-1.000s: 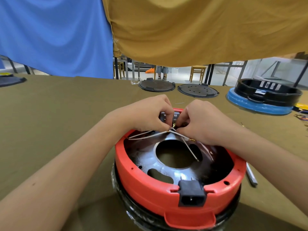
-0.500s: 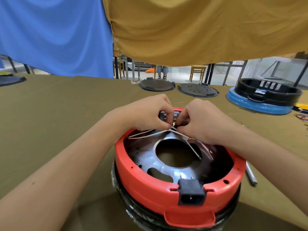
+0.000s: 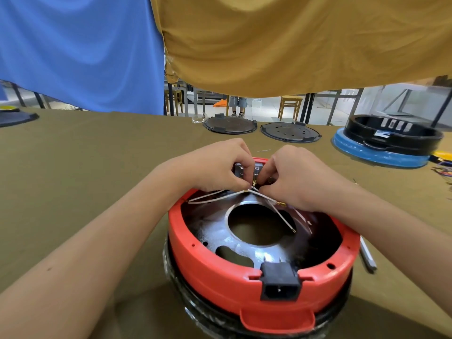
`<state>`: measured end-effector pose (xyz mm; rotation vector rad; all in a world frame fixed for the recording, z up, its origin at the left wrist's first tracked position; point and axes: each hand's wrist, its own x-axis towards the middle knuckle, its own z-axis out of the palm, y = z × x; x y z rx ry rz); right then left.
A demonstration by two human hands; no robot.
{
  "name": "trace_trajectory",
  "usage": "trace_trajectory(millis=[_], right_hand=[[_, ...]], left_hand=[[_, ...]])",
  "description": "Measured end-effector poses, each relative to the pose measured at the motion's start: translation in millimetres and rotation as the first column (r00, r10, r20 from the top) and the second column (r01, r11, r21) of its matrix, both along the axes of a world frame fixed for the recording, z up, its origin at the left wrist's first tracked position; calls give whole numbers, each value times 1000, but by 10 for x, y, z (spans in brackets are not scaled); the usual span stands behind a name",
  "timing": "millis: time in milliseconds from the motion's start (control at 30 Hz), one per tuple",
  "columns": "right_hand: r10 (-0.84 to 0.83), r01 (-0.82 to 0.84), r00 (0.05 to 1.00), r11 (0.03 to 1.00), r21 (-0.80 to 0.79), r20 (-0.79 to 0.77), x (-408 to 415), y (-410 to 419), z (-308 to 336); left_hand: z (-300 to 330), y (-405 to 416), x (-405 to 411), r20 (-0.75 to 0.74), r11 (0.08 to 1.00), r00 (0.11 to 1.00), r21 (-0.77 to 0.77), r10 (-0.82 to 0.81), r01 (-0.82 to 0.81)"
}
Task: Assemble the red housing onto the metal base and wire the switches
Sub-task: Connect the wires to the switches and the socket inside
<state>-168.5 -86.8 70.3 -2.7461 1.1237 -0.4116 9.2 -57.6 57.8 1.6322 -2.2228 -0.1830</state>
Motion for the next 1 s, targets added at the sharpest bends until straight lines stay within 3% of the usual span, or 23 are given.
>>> trace_trajectory(millis=[500,700,1000], right_hand=[[-63,64,998,998,-5,11,11,42,-3],[-72,72,997,997,8,23,21,31,-7],[-87,87,996,995,-46,8,41,-14,-7]], left_hand=[[34,52,-57,75,998,995,-9,68,-67],[32,83,-81,-14,990,990,-30,139,-140],[40,45,-78,110,987,981,-7,162,-162]])
